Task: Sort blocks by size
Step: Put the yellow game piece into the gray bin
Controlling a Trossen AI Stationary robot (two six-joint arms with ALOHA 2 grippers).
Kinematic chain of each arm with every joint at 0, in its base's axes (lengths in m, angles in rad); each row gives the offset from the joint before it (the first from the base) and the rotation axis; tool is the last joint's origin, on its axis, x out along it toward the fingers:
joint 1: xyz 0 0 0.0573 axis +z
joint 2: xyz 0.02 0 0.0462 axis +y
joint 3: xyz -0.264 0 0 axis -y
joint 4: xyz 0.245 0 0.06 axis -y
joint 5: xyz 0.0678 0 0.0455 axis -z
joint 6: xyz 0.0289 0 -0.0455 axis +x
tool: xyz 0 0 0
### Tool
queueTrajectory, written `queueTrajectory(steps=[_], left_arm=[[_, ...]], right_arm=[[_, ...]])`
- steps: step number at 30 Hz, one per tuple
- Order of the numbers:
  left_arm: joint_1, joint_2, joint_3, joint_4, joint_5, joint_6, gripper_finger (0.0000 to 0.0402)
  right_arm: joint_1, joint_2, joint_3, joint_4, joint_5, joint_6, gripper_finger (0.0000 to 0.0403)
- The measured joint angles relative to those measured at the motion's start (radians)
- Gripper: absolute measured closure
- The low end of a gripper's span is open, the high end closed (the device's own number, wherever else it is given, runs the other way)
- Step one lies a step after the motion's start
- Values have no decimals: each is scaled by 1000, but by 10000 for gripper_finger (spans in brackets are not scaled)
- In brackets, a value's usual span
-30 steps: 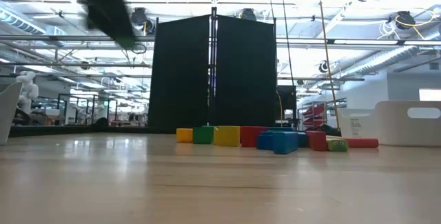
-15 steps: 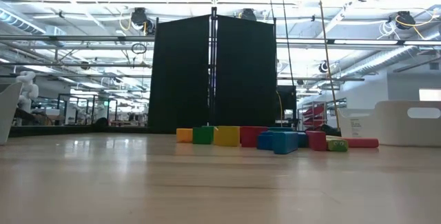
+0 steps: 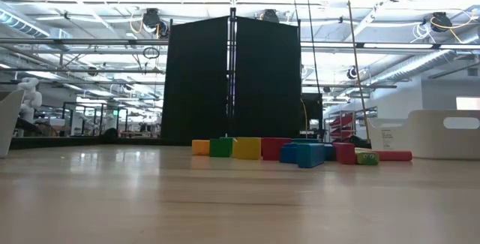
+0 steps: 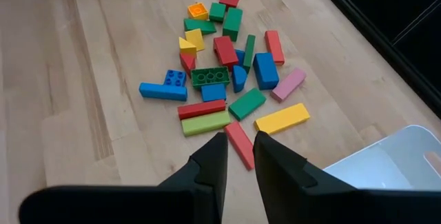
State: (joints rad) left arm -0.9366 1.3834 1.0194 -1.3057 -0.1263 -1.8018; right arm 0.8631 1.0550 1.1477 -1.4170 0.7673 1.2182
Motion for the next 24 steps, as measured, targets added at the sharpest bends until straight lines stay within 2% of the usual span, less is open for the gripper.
queueTrajectory(steps=[3,5,7,9,12,14,16,19,22,24], left_arm=[[45,0,0,-1,-16,30,58],[89,-1,0,-1,-61,52,60],[151,-2,0,14,-156,73,66],[231,-6,0,57,-296,115,74],[378,-9,0,175,-468,285,86],[487,-9,0,287,-521,477,94],[594,-5,0,432,-522,713,100],[738,15,0,627,-459,1032,107],[850,52,1,740,-393,1257,107],[914,83,0,771,-305,1370,107]], right_arm=[[0,0,0,0,0,0,335],[0,0,0,0,0,0,335],[0,0,0,0,6,0,335],[0,0,0,1,33,0,335],[0,0,0,-1,66,0,335],[0,0,0,-1,67,-1,335],[0,0,0,-2,67,-1,335],[0,0,0,-1,65,-1,335],[0,0,0,-2,66,-4,335],[0,0,0,-2,65,-6,335]])
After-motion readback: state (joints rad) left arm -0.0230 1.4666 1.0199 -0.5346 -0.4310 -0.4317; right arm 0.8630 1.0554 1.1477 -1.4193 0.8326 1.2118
